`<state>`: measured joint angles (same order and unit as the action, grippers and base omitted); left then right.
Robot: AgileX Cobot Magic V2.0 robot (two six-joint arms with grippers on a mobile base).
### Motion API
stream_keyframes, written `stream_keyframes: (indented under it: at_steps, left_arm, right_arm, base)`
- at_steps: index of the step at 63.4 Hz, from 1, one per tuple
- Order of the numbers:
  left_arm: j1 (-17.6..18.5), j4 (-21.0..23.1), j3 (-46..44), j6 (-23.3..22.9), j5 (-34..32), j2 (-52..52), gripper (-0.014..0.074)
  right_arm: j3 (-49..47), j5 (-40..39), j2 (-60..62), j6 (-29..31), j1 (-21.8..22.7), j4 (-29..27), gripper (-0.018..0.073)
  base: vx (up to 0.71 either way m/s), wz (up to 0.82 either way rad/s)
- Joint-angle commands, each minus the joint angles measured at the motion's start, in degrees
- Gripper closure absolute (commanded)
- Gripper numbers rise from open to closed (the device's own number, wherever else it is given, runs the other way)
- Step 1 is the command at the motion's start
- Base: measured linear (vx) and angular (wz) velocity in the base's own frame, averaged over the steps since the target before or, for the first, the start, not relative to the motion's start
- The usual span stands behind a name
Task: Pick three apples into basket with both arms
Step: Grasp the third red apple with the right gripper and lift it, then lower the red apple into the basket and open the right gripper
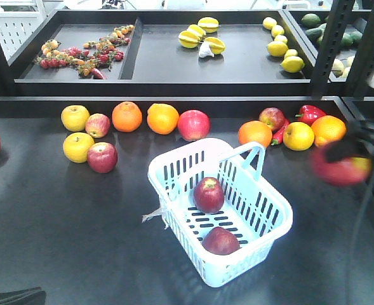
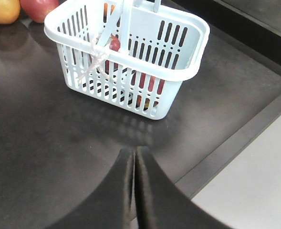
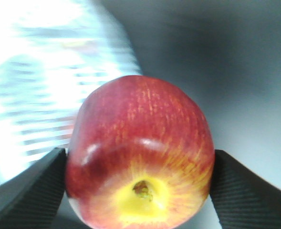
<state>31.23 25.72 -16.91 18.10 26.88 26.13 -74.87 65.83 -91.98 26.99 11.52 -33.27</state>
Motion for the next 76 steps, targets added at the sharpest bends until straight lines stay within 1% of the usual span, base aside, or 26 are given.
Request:
stream_keyframes:
  at_steps: [1, 11, 17, 21, 29, 37, 39, 46, 51, 58, 66, 73, 76]
  left_arm:
    - [0.13, 1.26, -1.41, -0.47, -3.28, 0.20, 0.0604]
    - [0.13, 1.26, -1.41, -0.47, -3.28, 0.20, 0.0604]
    - [0.13, 1.26, -1.41, -0.47, -3.28, 0.20, 0.0604]
    - [0.13, 1.26, -1.41, -0.47, -3.28, 0.20, 0.0604]
    - [0.13, 1.26, -1.41, -0.47, -3.28, 0.20, 0.0604]
    - [0.13, 1.26, -1.41, -0.47, -3.28, 0.20, 0.0604]
    - [0.13, 1.26, -1.41, -0.47, -3.28, 0.20, 0.0604]
    - [0.13, 1.26, -1.41, -0.47, -3.28, 0.20, 0.0604]
    - [0.13, 1.26, -1.41, -0.47, -3.28, 0.20, 0.0604]
    - [0.13, 1.26, -1.41, -0.47, -3.28, 0.20, 0.0604]
    - [0.13, 1.26, -1.41, -0.47, -3.28, 0.20, 0.0604]
    - [0.13, 1.26, -1.41, -0.47, -3.28, 0.20, 0.0604]
    - [0.13, 1.26, -1.41, -0.47, -3.31, 0.20, 0.0603]
  right_arm:
    - [-1.38, -2.02, 1.86, 1.17, -5.24, -3.04, 0.0496]
    - [-1.38, -6.64, -0.89, 0.77, -14.86, -2.97, 0.0494]
    - [-1.38, -8.94, -2.87, 0.77, -18.25, -2.90, 0.0483]
    - [-1.38, -10.26, -4.27, 0.86, -20.65, -2.97, 0.0457]
    - [-1.38, -12.39, -6.57, 3.52, -24.81, -2.97, 0.0342]
    - [-1.38, -14.37, -7.80, 3.79, -27.84, -2.97, 0.0156]
    - [-1.38, -14.94, -7.98, 3.71, -28.29, -3.01, 0.0104]
    - [-1.38, -16.85, -8.11, 3.30, -28.84, -3.15, -0.0017]
    - [-1.38, -16.93, -8.11, 2.32, -28.84, -3.15, -0.0060]
    - [-1.38, -16.20, -8.11, 2.08, -28.79, -2.52, -0.0064]
    - [-1.38, -15.84, -8.11, 2.02, -28.79, -2.52, -0.0032]
    - [-1.38, -15.18, -8.11, 2.02, -28.79, -2.52, 0.0031]
    - [-1.38, -14.57, -7.96, 2.02, -28.79, -2.58, 0.0080]
  base:
    - [0.00, 0.00]
    - [0.00, 0.00]
    - [0.00, 0.00]
    - [0.00, 0.00]
    - [0.00, 0.00]
    - [0.00, 0.00]
    - [0.00, 0.00]
    - [0.00, 0.00]
    - [0.00, 0.00]
    - [0.00, 0.00]
    - [0.00, 0.00]
    - [0.00, 0.00]
    - [0.00, 0.00]
